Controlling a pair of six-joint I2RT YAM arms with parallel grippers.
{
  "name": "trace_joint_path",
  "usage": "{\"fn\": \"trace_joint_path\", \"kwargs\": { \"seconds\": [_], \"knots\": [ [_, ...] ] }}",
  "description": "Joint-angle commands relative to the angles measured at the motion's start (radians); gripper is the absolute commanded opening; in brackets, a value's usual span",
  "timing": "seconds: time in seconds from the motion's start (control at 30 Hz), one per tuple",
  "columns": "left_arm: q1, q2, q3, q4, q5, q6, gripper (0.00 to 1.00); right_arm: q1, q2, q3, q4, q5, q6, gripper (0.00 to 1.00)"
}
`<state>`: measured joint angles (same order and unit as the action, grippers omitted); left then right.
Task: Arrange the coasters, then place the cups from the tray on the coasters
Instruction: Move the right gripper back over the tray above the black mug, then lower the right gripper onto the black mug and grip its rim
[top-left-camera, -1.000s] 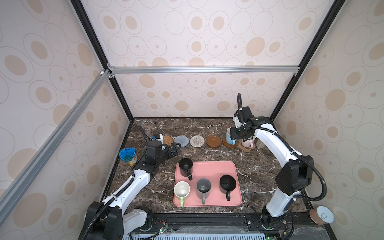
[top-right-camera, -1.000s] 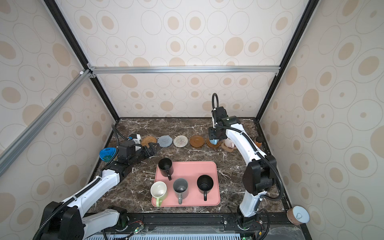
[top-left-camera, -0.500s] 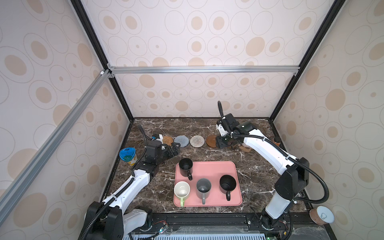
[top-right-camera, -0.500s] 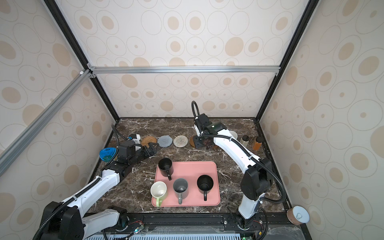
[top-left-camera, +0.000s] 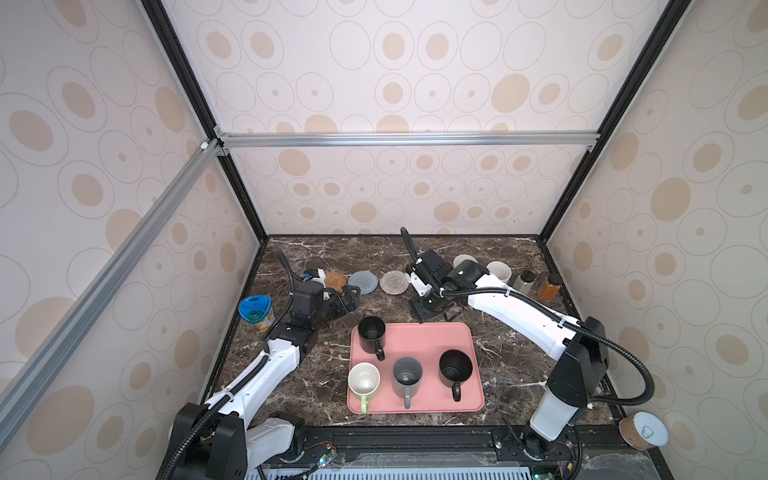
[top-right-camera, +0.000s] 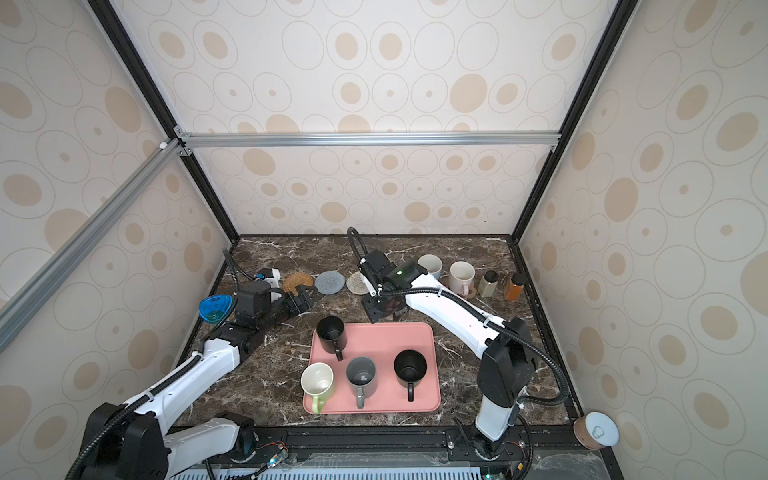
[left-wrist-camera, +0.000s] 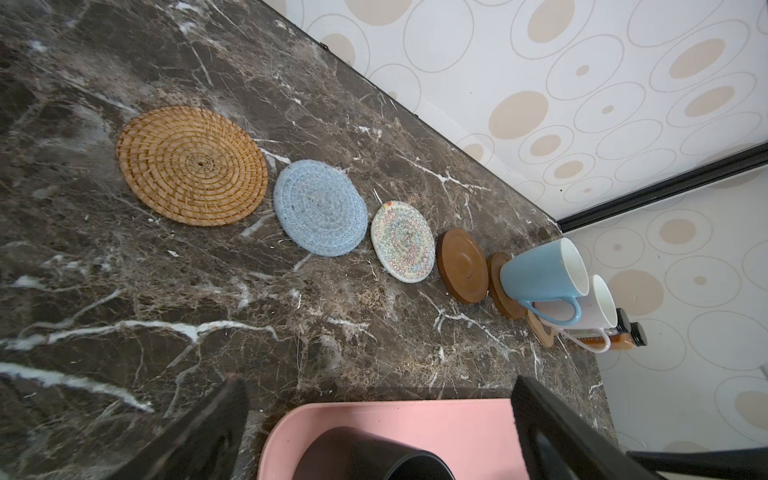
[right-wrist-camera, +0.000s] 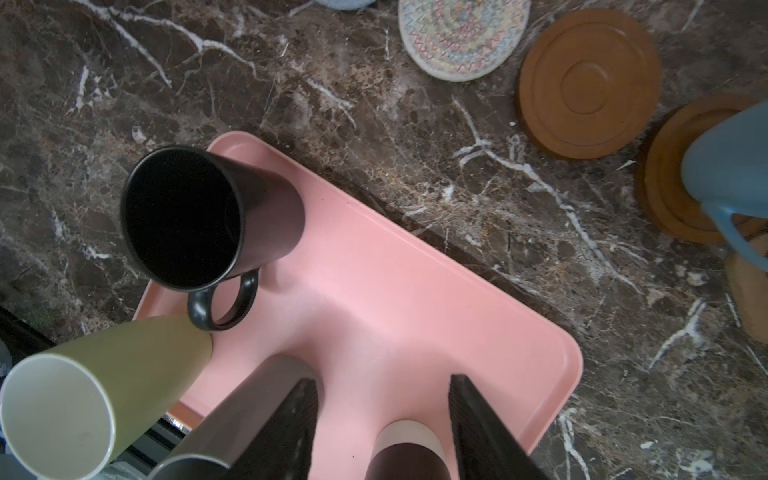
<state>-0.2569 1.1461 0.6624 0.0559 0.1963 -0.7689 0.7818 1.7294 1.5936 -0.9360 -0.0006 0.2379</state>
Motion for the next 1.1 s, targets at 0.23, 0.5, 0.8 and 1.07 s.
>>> {"fn": "trace_joint_path", "kwargs": {
  "seconds": [0.23, 0.5, 0.8, 1.07],
  "knots": [
    [0.008, -0.012, 0.012, -0.007, -0.024, -0.012, 1.00, 0.094, 0.041, -0.004, 0.039, -0.080, 0.019, 0.55],
    [0.010, -0.017, -0.005, -0.004, -0.029, -0.037, 1.00, 0.152, 0.103, 0.022, 0.049, -0.101, 0.031, 0.55],
    [0.037, -0.045, -0.051, 0.004, -0.037, -0.098, 1.00, 0.200, 0.182, 0.060, 0.055, -0.122, 0.054, 0.55],
    [0.062, -0.084, -0.078, -0.003, -0.050, -0.118, 1.00, 0.212, 0.239, 0.091, 0.070, -0.152, 0.088, 0.55]
  ]
}}
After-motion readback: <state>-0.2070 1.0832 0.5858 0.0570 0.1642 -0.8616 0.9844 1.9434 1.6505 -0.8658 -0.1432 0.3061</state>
